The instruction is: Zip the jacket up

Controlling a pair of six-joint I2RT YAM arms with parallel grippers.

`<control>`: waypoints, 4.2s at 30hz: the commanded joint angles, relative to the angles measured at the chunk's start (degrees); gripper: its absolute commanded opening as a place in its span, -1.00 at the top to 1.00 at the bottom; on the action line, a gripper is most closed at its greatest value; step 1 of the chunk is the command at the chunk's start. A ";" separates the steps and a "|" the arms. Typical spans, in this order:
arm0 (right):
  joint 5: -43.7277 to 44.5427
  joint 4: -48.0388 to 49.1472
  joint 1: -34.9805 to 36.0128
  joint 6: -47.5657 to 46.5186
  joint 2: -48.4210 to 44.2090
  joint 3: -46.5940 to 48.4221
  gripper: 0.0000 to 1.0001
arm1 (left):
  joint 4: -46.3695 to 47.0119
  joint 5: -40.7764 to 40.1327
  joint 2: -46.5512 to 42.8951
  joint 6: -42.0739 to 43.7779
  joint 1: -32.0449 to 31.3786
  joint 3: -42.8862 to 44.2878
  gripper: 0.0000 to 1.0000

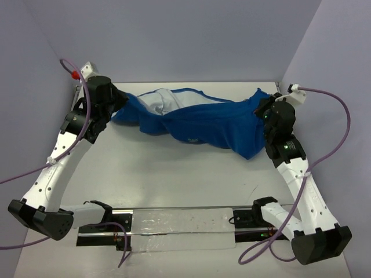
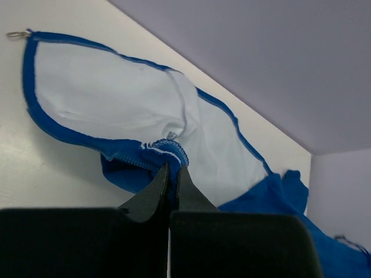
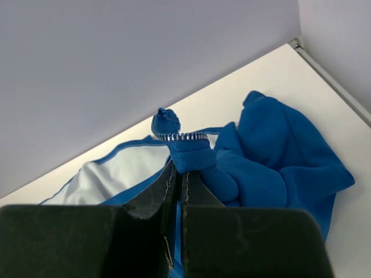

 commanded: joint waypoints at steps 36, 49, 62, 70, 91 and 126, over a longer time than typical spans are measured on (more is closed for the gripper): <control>-7.15 -19.77 -4.66 3.99 23.35 14.64 -1.00 | -5.11 12.25 29.64 4.11 19.96 7.78 -0.90; -3.88 -23.99 -8.22 1.47 60.37 42.32 -0.96 | -1.00 20.34 28.27 4.44 20.61 2.99 -0.89; -7.05 -18.13 -6.77 -0.04 71.48 46.30 -0.20 | 1.17 19.33 24.87 7.24 20.53 -1.03 -0.86; -14.99 -14.99 -2.32 1.86 52.66 43.61 1.00 | 2.90 19.87 22.98 7.51 20.53 -2.43 -0.79; -14.51 -14.34 0.53 2.21 55.53 57.55 0.19 | 4.74 24.15 23.50 5.26 20.53 -3.26 -0.79; -17.16 -29.77 19.38 -7.37 77.11 61.80 -0.67 | 1.03 23.67 19.38 4.07 20.44 -10.06 -0.88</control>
